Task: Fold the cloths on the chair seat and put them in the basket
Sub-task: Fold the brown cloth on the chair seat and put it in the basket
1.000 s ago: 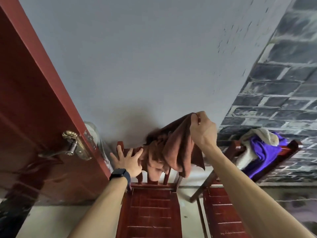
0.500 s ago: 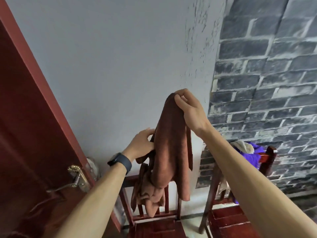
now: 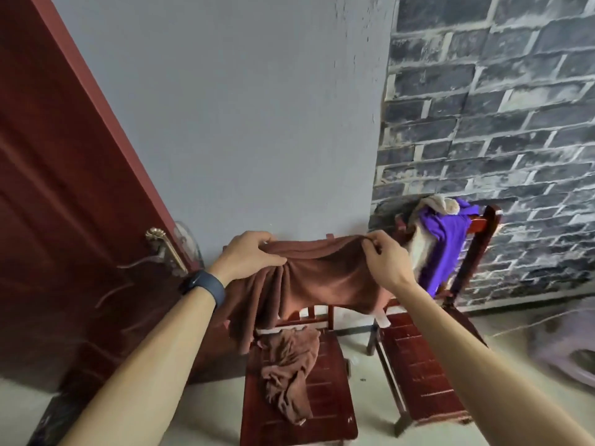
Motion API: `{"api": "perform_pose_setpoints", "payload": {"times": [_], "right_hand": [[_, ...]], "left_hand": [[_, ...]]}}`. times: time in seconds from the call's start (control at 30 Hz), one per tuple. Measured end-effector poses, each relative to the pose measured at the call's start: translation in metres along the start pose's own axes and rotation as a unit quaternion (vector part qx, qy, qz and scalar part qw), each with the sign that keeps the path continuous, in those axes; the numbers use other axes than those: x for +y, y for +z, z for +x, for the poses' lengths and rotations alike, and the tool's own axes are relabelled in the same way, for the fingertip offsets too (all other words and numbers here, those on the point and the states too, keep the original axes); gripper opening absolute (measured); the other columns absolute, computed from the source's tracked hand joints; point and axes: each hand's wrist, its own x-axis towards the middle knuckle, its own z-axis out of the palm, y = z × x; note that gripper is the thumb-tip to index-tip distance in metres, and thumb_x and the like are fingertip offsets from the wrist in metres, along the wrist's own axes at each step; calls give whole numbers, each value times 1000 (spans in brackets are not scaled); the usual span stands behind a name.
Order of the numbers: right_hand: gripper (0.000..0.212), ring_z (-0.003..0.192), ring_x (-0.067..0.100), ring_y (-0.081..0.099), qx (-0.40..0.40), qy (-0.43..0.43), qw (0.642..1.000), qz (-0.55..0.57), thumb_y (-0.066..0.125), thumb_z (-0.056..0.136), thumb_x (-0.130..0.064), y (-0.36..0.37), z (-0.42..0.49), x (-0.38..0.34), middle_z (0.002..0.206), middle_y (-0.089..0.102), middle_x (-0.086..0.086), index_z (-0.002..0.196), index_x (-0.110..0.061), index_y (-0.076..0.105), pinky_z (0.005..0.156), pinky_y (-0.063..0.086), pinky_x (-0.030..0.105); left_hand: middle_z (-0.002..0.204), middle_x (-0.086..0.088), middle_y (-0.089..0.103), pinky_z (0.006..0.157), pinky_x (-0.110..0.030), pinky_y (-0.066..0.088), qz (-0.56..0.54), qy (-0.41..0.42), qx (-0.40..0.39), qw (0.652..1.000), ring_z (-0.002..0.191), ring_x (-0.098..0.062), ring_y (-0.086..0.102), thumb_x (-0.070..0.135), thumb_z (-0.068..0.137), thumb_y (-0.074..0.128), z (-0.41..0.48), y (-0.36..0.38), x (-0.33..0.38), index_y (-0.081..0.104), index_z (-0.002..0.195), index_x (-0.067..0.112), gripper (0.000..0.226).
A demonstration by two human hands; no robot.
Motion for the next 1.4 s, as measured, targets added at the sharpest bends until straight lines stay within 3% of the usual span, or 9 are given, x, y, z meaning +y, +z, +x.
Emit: {"api": "perform_pose_setpoints", "payload": {"times": [0.1, 0.27, 0.47, 0.7, 0.9, 1.0, 1.1, 1.27, 1.4], "right_hand": [[20, 102, 26, 66, -79, 43, 996, 10, 52, 101, -31, 22, -36, 26, 107, 72, 5, 110, -20, 66, 83, 47, 31], [16, 85, 14, 68, -204, 97, 972, 55, 60, 98, -24, 53, -90, 48, 108, 72, 2, 111, -17, 65, 57, 46, 10], [63, 99, 6, 63, -372, 101, 916, 115, 78, 79, -55, 85, -119, 54, 108, 63, -15, 133, -37, 51, 92, 52, 26], [14, 87, 14, 71, -256, 73, 959, 99, 65, 93, -44, 117, -107, 49, 89, 74, -9, 94, -31, 71, 79, 56, 30], [34, 107, 27, 68, -237, 346, 823, 382, 58, 100, -37, 118, -98, 42, 104, 78, 6, 116, -8, 68, 83, 54, 36], [47, 115, 32, 66, -239, 384, 799, 395, 62, 96, -41, 116, -92, 47, 118, 73, 16, 123, -3, 65, 101, 49, 47], [48, 111, 35, 69, -247, 376, 803, 390, 70, 93, -33, 108, -86, 56, 118, 72, 20, 123, 3, 64, 105, 49, 49], [39, 104, 32, 71, -262, 372, 832, 316, 69, 93, -22, 96, -80, 60, 110, 75, 17, 127, -4, 63, 102, 53, 46], [42, 121, 35, 63, -296, 373, 788, 391, 62, 97, -36, 95, -76, 51, 129, 68, 14, 135, -19, 57, 112, 41, 56]], "left_hand": [[91, 11, 75, 94, -35, 52, -136, -28, 6, 990, 93, -12, 69, 30, 80, 73, -25, 33, -13, 74, 90, 33, 10], [117, -1, 70, 102, -35, 50, -269, -131, 22, 954, 108, -19, 65, 21, 90, 67, -54, 72, -32, 68, 119, 21, 29], [117, -1, 70, 104, -42, 49, -391, -211, 12, 896, 112, -24, 64, 29, 86, 68, -67, 109, -52, 70, 114, 28, 27], [119, -7, 71, 100, -41, 52, -472, -210, -55, 855, 110, -24, 67, 22, 85, 75, -58, 113, -75, 66, 120, 24, 36], [120, 16, 61, 102, -30, 36, -306, -225, -239, 894, 112, -8, 55, 38, 77, 82, -73, 137, -117, 52, 131, 37, 62], [114, 14, 69, 109, -37, 40, -262, -237, -196, 915, 112, -14, 61, 52, 86, 69, -72, 154, -130, 67, 119, 37, 37], [114, 10, 73, 104, -45, 49, -278, -244, -110, 923, 109, -17, 66, 72, 75, 60, -57, 147, -142, 68, 122, 34, 61], [106, -12, 75, 90, -55, 56, -473, -395, -19, 787, 100, -33, 70, 51, 93, 60, -11, 113, -146, 70, 117, 20, 41], [127, -12, 67, 104, -47, 47, -647, -287, -178, 684, 119, -32, 62, 66, 87, 60, -4, 90, -129, 64, 130, 23, 61]]}}
